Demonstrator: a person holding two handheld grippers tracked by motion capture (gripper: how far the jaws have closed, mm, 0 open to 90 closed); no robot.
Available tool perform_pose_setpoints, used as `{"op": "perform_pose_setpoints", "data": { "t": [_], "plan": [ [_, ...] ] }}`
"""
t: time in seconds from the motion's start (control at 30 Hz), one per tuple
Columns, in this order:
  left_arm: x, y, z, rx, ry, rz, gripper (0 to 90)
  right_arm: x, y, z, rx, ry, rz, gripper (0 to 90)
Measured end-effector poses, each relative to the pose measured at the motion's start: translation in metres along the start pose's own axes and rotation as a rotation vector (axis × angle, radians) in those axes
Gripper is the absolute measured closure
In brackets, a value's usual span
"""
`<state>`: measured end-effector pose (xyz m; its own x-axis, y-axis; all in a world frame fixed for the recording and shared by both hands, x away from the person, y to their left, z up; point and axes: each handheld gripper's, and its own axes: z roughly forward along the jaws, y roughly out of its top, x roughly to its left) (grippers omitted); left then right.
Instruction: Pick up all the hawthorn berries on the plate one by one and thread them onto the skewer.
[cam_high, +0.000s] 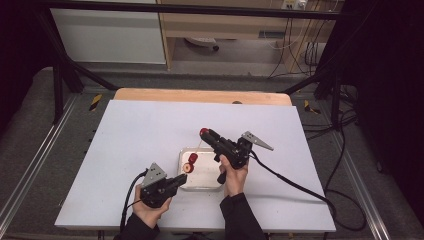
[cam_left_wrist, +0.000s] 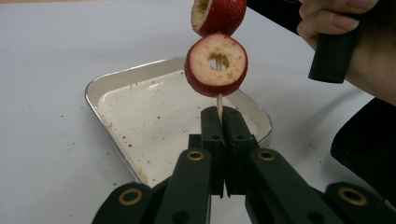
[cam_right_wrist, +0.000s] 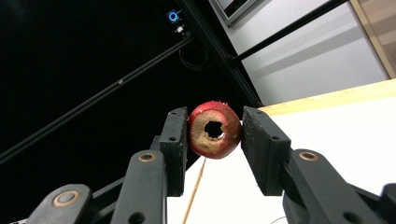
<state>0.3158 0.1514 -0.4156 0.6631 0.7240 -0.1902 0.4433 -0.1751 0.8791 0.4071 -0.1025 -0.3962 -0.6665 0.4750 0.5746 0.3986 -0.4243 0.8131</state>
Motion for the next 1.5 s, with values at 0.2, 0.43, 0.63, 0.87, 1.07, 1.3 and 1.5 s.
{"op": "perform_pose_setpoints", "data": {
  "t": [0.2,0.43,0.63,0.87,1.07,1.3,1.5],
  "plan": [
    [0.0,0.0,0.001,0.002,0.004,-0.005,88.3,0.0,-0.003,0.0,0.012,0.006,0.0,62.2],
    [-0.002,0.003,0.003,-0.018,0.02,-0.017,88.4,0.001,-0.011,0.001,0.034,0.016,0.003,62.3],
    [-0.001,0.005,0.005,-0.028,0.03,-0.023,88.4,0.003,-0.015,-0.001,0.061,0.021,0.008,62.4],
    [0.0,0.009,0.008,-0.032,0.032,-0.022,88.4,0.002,-0.023,0.0,0.111,0.019,0.011,62.5],
    [0.002,0.007,0.009,-0.028,0.025,-0.016,88.5,0.003,-0.021,0.0,0.141,0.013,0.005,61.5],
    [0.008,0.001,0.001,-0.021,0.035,0.046,88.5,0.006,-0.008,-0.009,0.197,-0.039,-0.09,41.5],
    [0.018,-0.003,-0.003,0.013,0.045,0.063,88.5,0.0,0.001,-0.023,0.315,-0.126,-0.211,24.1]
  ]
}}
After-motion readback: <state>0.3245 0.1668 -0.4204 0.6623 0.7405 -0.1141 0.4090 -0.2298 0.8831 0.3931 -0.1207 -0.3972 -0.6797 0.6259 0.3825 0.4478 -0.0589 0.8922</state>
